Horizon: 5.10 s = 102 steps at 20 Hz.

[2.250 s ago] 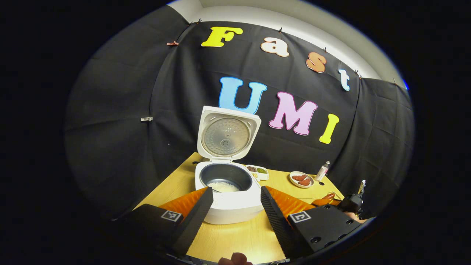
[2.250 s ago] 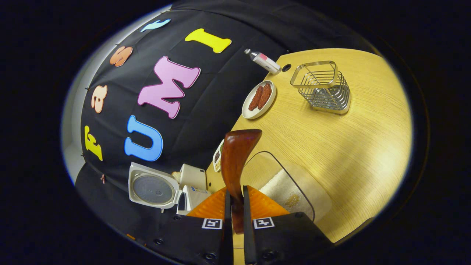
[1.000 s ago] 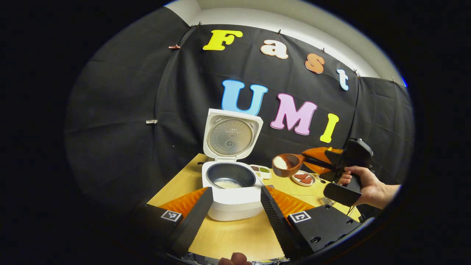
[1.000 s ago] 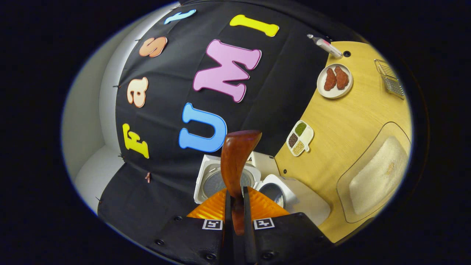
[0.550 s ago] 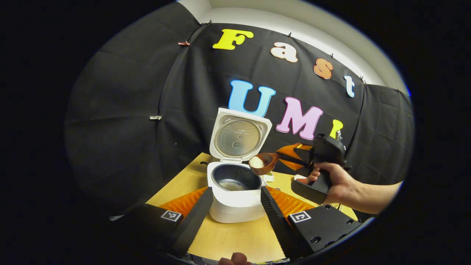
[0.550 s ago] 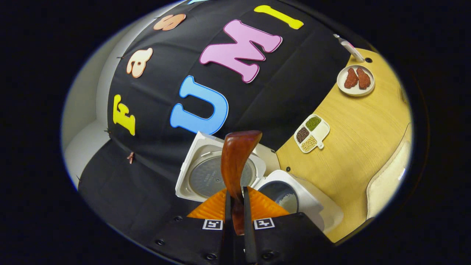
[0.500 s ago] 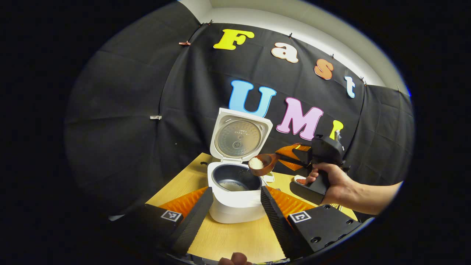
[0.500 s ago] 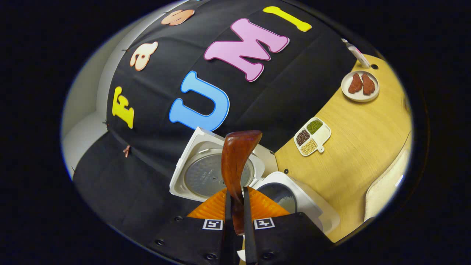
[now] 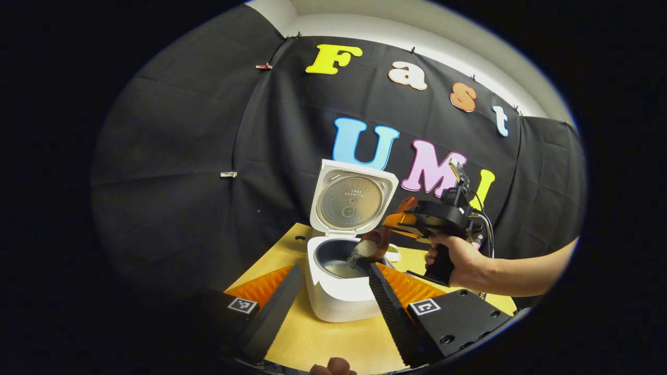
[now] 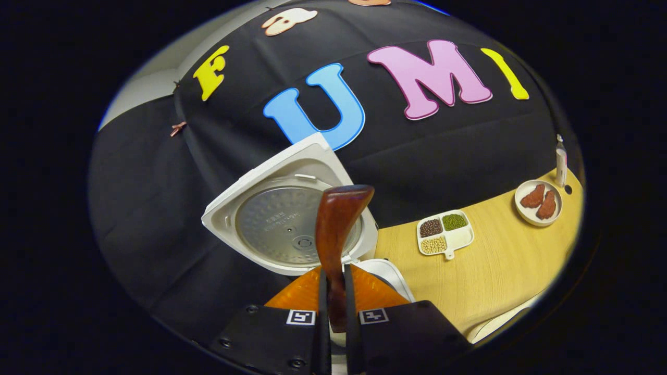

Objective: Close the left gripper, press the button to open the rice cooker; take a wooden spoon from the chopstick holder with the right hand, scoop a spoonful of rice and pour it into the rice cooker, then put the wooden spoon back into the chopstick holder.

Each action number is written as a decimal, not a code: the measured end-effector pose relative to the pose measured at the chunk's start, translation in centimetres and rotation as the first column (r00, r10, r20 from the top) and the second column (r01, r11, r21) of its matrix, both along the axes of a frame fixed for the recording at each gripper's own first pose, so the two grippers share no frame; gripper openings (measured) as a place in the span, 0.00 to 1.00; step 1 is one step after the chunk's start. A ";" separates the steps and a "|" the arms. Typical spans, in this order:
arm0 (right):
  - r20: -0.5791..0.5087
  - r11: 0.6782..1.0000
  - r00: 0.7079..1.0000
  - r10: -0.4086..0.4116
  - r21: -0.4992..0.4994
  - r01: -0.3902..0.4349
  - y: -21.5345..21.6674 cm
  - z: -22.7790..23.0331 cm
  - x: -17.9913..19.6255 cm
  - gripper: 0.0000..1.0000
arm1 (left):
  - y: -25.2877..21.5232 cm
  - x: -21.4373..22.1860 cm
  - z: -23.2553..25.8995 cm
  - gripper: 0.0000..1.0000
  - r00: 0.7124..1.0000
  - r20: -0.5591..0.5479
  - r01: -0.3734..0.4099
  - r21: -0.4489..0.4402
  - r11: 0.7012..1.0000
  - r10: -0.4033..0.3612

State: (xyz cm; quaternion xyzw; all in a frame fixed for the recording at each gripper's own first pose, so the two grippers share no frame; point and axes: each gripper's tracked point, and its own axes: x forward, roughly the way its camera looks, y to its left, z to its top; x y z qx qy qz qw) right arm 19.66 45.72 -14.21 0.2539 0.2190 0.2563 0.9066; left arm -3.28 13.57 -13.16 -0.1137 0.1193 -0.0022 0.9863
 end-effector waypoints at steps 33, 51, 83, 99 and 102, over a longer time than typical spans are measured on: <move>0.469 0.661 0.688 0.554 -0.750 -0.021 6.1 3.9 -6.9 0.16 | -0.6 -2.7 0.3 0.91 1.000 0.003 -0.010 -0.020 1.000 0.010; 0.229 0.998 0.972 -0.058 0.034 0.051 -17.9 9.4 -4.3 0.16 | -7.3 -4.4 2.4 0.91 1.000 0.013 0.021 0.026 0.999 -0.021; -0.042 0.980 0.993 -0.112 -0.171 0.103 -53.7 -19.2 -0.7 0.16 | -20.9 0.2 1.4 0.91 0.983 -0.089 -0.158 0.030 0.987 0.160; -0.098 0.913 0.949 -0.301 -0.316 0.257 -58.8 -20.3 -3.5 0.96 | -18.3 -1.1 3.1 0.90 0.984 -0.066 -0.161 0.105 0.981 0.168; -0.053 0.879 0.938 -0.344 -0.369 0.301 -59.5 -17.7 -5.8 0.99 | -17.6 -0.2 4.1 0.90 0.991 -0.042 -0.121 0.115 0.986 0.127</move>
